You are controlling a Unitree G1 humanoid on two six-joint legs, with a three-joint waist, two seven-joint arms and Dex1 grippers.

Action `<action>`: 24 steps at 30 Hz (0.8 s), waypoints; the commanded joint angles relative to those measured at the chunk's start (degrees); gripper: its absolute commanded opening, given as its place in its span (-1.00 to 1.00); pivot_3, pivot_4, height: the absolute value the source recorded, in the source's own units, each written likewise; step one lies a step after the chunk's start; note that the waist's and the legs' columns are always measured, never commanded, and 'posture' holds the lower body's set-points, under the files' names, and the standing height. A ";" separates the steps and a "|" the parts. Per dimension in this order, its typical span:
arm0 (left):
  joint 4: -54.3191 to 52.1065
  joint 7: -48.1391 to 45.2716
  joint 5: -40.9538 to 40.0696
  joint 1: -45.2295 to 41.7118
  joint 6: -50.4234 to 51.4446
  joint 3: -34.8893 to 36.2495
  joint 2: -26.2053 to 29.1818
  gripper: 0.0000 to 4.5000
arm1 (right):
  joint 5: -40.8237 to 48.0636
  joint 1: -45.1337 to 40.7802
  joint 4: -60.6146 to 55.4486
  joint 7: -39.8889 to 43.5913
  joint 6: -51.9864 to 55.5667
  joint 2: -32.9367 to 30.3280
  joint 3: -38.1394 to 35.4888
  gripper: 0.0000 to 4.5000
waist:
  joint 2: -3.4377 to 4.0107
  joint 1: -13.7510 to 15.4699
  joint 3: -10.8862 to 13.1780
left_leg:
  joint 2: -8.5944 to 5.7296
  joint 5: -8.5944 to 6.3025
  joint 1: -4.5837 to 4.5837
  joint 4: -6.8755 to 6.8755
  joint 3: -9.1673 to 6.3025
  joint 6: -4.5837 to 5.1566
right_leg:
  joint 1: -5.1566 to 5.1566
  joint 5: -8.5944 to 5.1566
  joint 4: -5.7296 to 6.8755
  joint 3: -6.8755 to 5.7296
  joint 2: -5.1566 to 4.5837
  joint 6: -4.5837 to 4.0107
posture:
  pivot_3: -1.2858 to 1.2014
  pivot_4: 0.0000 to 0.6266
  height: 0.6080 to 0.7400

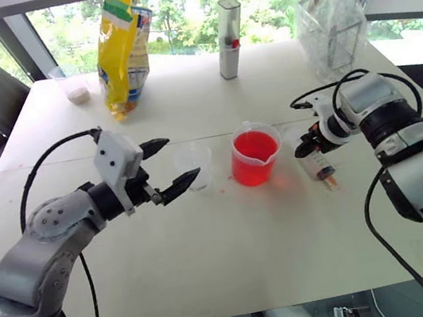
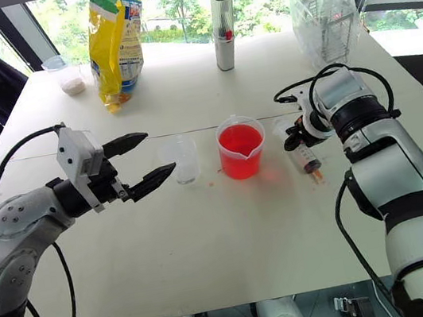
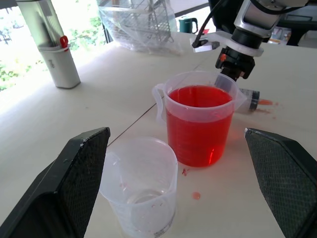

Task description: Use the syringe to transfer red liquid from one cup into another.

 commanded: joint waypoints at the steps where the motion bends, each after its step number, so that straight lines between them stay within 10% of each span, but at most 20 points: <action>1: 1.20 -2.15 -0.11 -1.22 -1.72 2.34 1.25 1.00 | -0.74 -0.93 -1.62 -0.45 2.06 -0.82 -2.28 -0.40 | 0.00 0.01 0.00 | 0.00 0.00 0.00 0.00 0.00 0.00 | 0.00 0.00 0.01 0.00 0.01 0.00 | 0.03 -0.52 1.00; 10: 9.48 -9.69 -0.83 -9.21 -4.21 2.88 2.30 1.00 | 1.09 13.00 -38.54 -9.18 -13.02 -9.10 -21.93 -0.40 | 0.13 0.33 -0.01 | -0.07 0.00 -0.64 0.05 -0.17 0.00 | -0.44 0.03 -0.02 -0.21 -0.01 0.07 | 0.03 -0.52 1.00; 17: 19.43 -16.26 0.04 -20.40 -5.65 0.26 1.24 1.00 | 14.18 24.75 -68.89 -13.19 -22.52 2.94 -39.93 -0.40 | 0.21 -0.02 -0.05 | 0.04 0.00 -0.56 0.00 -0.23 -0.01 | -0.49 0.03 0.19 -0.22 0.21 0.07 | 0.03 -0.52 1.00; 24: 30.47 -23.13 2.41 -31.41 -8.50 -3.62 -1.64 1.00 | 21.24 31.21 -77.09 -18.32 -28.39 15.01 -40.65 -0.40 | 0.18 0.22 -0.08 | -0.03 0.01 -0.47 0.22 -0.21 -0.01 | -0.31 0.03 0.29 -0.29 0.08 0.06 | 0.03 -0.52 1.00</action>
